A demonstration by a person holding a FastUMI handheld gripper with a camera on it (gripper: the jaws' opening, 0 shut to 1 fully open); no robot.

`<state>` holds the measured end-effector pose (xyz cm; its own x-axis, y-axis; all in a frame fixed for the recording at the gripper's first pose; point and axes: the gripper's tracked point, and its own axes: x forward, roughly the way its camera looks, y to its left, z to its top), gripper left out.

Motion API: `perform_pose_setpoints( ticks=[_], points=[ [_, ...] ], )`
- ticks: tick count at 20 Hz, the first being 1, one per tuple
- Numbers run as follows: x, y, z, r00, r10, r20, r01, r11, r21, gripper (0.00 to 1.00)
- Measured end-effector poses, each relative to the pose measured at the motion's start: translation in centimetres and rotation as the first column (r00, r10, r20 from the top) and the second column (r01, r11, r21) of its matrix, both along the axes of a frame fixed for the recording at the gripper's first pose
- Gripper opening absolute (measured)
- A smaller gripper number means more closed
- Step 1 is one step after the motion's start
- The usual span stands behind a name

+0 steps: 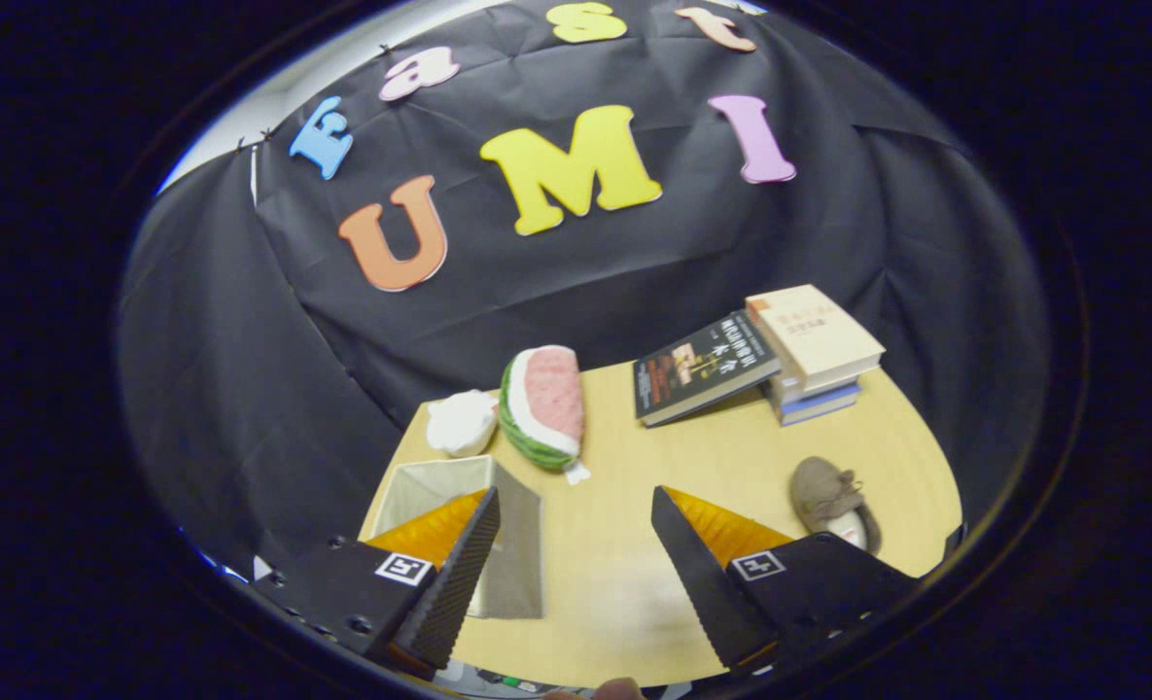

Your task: Open the storage box then place both shoes into the box .Put the left shoe in first, then the right shoe, with the right side of both shoes facing outward in a uniform manner.

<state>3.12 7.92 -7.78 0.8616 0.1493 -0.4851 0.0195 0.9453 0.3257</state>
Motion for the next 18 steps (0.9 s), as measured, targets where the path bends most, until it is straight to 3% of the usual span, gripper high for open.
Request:
perform_pose_setpoints(
  ticks=[5, 10, 14, 18],
  points=[
    [-1.4, -10.7, -2.5, 0.996, -0.093, 0.007, 0.093, 0.994, -0.056, 0.96],
    [-2.3, -19.9, -6.7, 0.990, -0.125, -0.058, 0.118, 0.987, -0.113, 0.96],
    [-1.1, -26.0, -11.6, 0.984, -0.114, -0.134, 0.092, 0.982, -0.163, 0.96],
    [-1.4, -27.6, -18.1, 0.964, -0.049, -0.261, -0.002, 0.982, -0.191, 0.96]
  ],
)
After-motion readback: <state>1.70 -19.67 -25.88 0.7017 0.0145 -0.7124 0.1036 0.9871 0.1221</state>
